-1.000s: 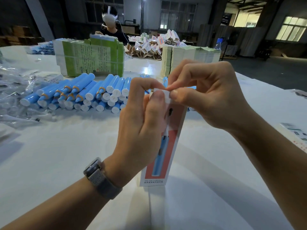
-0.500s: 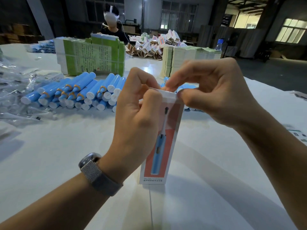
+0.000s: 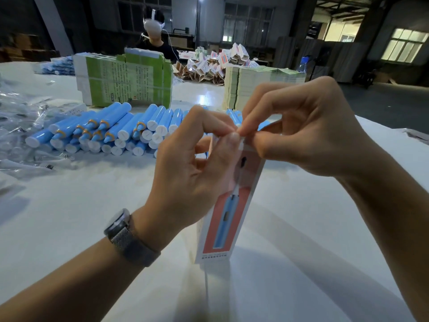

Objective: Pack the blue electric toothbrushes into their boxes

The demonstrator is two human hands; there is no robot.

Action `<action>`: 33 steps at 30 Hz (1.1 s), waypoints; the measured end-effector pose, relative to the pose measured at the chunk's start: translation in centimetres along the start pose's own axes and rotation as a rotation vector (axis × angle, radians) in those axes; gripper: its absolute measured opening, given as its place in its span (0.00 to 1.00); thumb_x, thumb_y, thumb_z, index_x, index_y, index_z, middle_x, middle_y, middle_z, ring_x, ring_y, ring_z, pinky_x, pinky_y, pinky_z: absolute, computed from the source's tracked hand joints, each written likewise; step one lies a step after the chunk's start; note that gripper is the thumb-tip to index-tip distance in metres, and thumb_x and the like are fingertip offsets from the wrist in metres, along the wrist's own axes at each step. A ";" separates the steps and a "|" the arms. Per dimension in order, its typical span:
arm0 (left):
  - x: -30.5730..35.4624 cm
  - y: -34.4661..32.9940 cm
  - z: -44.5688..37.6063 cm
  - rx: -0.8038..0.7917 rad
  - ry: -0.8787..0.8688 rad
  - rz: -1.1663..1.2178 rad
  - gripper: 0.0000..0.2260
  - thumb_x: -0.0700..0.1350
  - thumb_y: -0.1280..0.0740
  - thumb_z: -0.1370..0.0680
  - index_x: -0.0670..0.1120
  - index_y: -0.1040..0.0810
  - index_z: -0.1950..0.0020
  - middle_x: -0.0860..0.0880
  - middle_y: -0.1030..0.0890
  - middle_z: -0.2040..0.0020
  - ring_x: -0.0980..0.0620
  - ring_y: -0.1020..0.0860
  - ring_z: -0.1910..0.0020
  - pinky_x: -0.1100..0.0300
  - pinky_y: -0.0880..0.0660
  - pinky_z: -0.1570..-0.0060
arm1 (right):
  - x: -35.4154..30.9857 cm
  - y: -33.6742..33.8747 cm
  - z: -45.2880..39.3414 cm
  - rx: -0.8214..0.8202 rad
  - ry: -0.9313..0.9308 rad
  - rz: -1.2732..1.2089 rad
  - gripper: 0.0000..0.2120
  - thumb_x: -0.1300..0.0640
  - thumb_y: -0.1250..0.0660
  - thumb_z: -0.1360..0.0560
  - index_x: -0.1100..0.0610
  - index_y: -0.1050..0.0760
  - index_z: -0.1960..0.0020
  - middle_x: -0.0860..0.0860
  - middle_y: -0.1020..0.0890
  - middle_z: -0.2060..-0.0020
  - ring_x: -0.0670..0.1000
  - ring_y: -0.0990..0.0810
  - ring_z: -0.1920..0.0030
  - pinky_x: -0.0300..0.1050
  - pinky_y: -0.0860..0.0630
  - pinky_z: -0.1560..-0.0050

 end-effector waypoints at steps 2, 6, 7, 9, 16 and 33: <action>-0.3 0.3 0.0 0.013 -0.010 -0.045 0.03 0.44 0.38 0.19 0.46 0.28 0.52 0.61 0.23 0.55 0.56 0.23 0.57 0.53 0.25 0.66 | -0.2 -0.2 0.0 0.000 0.010 0.019 0.10 0.68 0.32 0.32 0.56 0.18 0.56 0.54 0.20 0.61 0.50 0.20 0.61 0.42 0.24 0.63; -0.4 0.8 -0.3 -0.010 -0.128 -0.177 0.05 0.44 0.38 0.19 0.46 0.30 0.54 0.52 0.23 0.55 0.55 0.24 0.60 0.53 0.30 0.70 | -0.6 -0.7 0.0 -0.034 0.026 0.049 0.10 0.70 0.33 0.30 0.57 0.18 0.57 0.56 0.20 0.61 0.50 0.20 0.60 0.46 0.21 0.63; -0.4 0.9 -0.3 -0.016 -0.150 -0.185 0.06 0.45 0.38 0.18 0.46 0.30 0.54 0.51 0.23 0.55 0.54 0.23 0.61 0.54 0.30 0.72 | -0.5 -0.7 0.1 -0.039 0.019 0.037 0.10 0.70 0.33 0.30 0.56 0.19 0.58 0.56 0.20 0.60 0.50 0.21 0.59 0.46 0.21 0.63; -0.5 1.0 -0.4 -0.032 -0.190 -0.199 0.08 0.47 0.38 0.17 0.45 0.30 0.54 0.48 0.22 0.55 0.51 0.23 0.61 0.57 0.30 0.73 | -0.4 -0.6 0.3 -0.042 0.001 0.000 0.10 0.69 0.32 0.30 0.55 0.19 0.58 0.55 0.21 0.59 0.50 0.21 0.57 0.44 0.22 0.60; -0.6 1.2 -0.6 0.029 -0.152 -0.239 0.16 0.44 0.36 0.18 0.38 0.28 0.64 0.40 0.20 0.60 0.47 0.24 0.64 0.64 0.30 0.66 | 0.0 -1.3 0.4 -0.069 -0.063 -0.048 0.05 0.63 0.26 0.28 0.55 0.21 0.59 0.53 0.23 0.55 0.48 0.20 0.55 0.55 0.18 0.61; -0.7 1.2 -1.3 -0.006 0.086 -0.274 0.17 0.45 0.42 0.19 0.37 0.19 0.59 0.41 0.25 0.59 0.55 0.27 0.56 0.66 0.32 0.57 | -0.1 -5.0 2.7 0.363 -0.265 0.347 0.21 0.51 0.25 0.29 0.58 0.24 0.41 0.51 0.25 0.47 0.48 0.25 0.49 0.51 0.22 0.53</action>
Point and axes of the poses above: each hand's wrist, its own z-axis away from the middle knuckle, its own y-axis out of the back of the hand, x = y × z, the point moved 4 cm from there along -z, towards the middle knuckle
